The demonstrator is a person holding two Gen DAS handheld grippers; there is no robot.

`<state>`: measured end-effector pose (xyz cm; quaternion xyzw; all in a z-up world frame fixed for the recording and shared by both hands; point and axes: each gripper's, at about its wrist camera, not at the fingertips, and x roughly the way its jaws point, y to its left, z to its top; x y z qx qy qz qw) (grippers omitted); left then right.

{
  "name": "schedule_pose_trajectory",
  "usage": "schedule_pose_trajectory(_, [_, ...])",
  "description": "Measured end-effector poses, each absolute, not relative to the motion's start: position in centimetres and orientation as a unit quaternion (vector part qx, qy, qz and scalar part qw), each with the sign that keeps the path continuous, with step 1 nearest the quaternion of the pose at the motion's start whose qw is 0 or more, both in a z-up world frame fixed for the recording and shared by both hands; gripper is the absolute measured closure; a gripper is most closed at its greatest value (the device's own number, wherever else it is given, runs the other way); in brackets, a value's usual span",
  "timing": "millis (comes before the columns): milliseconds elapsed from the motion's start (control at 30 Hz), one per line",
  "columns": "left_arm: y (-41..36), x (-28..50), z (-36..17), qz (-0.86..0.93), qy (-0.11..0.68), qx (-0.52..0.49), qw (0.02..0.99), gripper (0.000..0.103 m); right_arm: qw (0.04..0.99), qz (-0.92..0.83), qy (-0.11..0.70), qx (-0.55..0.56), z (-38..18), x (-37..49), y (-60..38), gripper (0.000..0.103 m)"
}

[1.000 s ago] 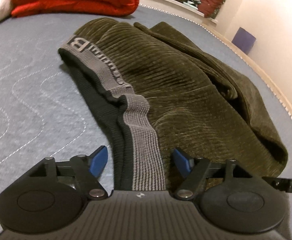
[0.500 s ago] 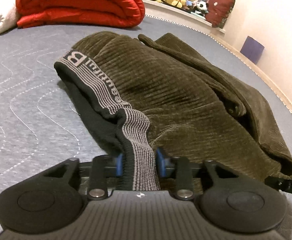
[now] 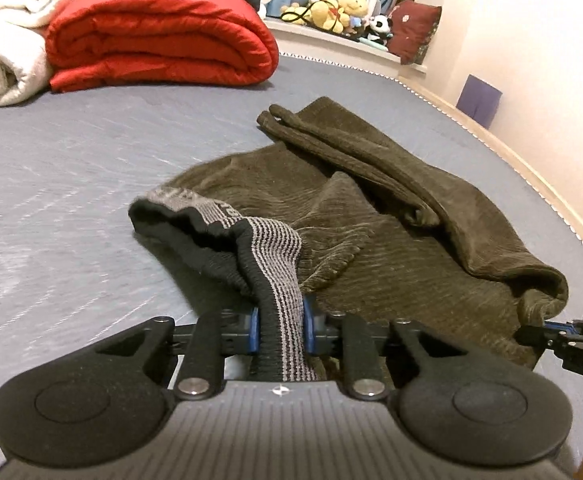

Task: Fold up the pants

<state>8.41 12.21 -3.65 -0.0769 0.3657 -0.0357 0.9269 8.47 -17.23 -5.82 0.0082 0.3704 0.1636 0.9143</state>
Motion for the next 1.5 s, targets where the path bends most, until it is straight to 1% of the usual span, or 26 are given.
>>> schedule_pose_trajectory(167, [14.6, 4.2, -2.3, -0.026, 0.386, -0.064, 0.92, 0.081, 0.896, 0.244, 0.367, -0.052, -5.0, 4.4, -15.8, 0.091])
schedule_pose_trajectory(333, [18.4, 0.9, -1.5, -0.002, 0.437, -0.095, 0.894, 0.081, 0.858, 0.343, 0.36, -0.127, -4.1, -0.8, -14.5, 0.092])
schedule_pose_trajectory(467, [20.6, -0.8, -1.5, 0.013, 0.478, -0.096, 0.873, 0.081, 0.818, 0.413, 0.359, -0.18, -4.2, -4.0, -13.0, 0.092])
schedule_pose_trajectory(567, [21.3, -0.7, -2.6, 0.022, 0.511, -0.106, 0.853, 0.078, 0.798, 0.433, 0.359, -0.217, -4.9, -5.6, -12.1, 0.091])
schedule_pose_trajectory(633, [20.7, 0.0, -2.8, 0.036, 0.523, -0.091, 0.847, 0.071, 0.795, 0.421, 0.375, -0.225, -5.2, -5.4, -11.8, 0.087])
schedule_pose_trajectory(667, [20.4, 0.5, -2.4, 0.05, 0.524, -0.082, 0.846, 0.071, 0.792, 0.421, 0.381, -0.226, -4.8, -4.4, -11.5, 0.087])
schedule_pose_trajectory(767, [19.9, 0.9, -0.1, 0.072, 0.501, -0.073, 0.859, 0.069, 0.79, 0.426, 0.386, -0.213, -3.0, -3.7, -11.9, 0.084])
schedule_pose_trajectory(833, [19.4, 1.0, 2.8, 0.091, 0.467, -0.07, 0.877, 0.062, 0.791, 0.434, 0.379, -0.205, -1.2, -3.7, -12.6, 0.082])
schedule_pose_trajectory(867, [19.6, 1.0, 4.3, 0.099, 0.45, -0.083, 0.884, 0.06, 0.796, 0.436, 0.369, -0.202, 0.2, -3.6, -13.2, 0.081])
schedule_pose_trajectory(967, [18.9, 0.9, 8.6, 0.101, 0.398, -0.118, 0.904, 0.056, 0.827, 0.414, 0.33, -0.187, 4.4, -2.5, -14.6, 0.071])
schedule_pose_trajectory(1000, [18.2, 0.9, 9.8, 0.097, 0.381, -0.121, 0.912, 0.055, 0.837, 0.406, 0.318, -0.183, 5.7, -1.9, -14.9, 0.065])
schedule_pose_trajectory(1033, [17.4, 0.9, 10.6, 0.093, 0.367, -0.123, 0.917, 0.054, 0.846, 0.397, 0.307, -0.181, 6.4, -1.1, -15.0, 0.061])
schedule_pose_trajectory(1100, [15.3, 1.5, 11.2, 0.075, 0.348, -0.127, 0.926, 0.051, 0.862, 0.37, 0.293, -0.184, 7.4, 0.7, -14.6, 0.061])
schedule_pose_trajectory(1167, [13.4, 2.2, 10.1, 0.052, 0.334, -0.122, 0.933, 0.048, 0.87, 0.354, 0.289, -0.188, 6.7, 2.1, -13.8, 0.06])
schedule_pose_trajectory(1233, [11.7, 2.8, 7.8, 0.043, 0.317, -0.096, 0.943, 0.045, 0.87, 0.35, 0.293, -0.187, 4.4, 3.6, -12.8, 0.057])
schedule_pose_trajectory(1267, [10.9, 3.8, 5.9, 0.053, 0.337, -0.073, 0.937, 0.045, 0.87, 0.346, 0.3, -0.184, 2.9, 4.3, -12.1, 0.056])
schedule_pose_trajectory(1300, [10.4, 4.8, 4.2, 0.072, 0.376, -0.062, 0.922, 0.047, 0.868, 0.341, 0.311, -0.183, 1.3, 5.1, -11.4, 0.055])
schedule_pose_trajectory(1333, [10.3, 5.8, 3.2, 0.063, 0.395, -0.079, 0.913, 0.047, 0.865, 0.334, 0.327, -0.184, -0.5, 6.0, -10.7, 0.055])
schedule_pose_trajectory(1367, [10.5, 6.7, 2.5, 0.03, 0.402, -0.113, 0.908, 0.047, 0.86, 0.323, 0.346, -0.189, -2.0, 6.9, -9.9, 0.055])
schedule_pose_trajectory(1400, [10.3, 7.4, 2.2, 0.012, 0.406, -0.125, 0.905, 0.047, 0.857, 0.319, 0.353, -0.197, -3.1, 7.5, -9.2, 0.055])
schedule_pose_trajectory(1500, [9.5, 8.7, 2.2, 0.019, 0.391, -0.073, 0.917, 0.047, 0.855, 0.312, 0.351, -0.22, -5.2, 8.7, -7.6, 0.054])
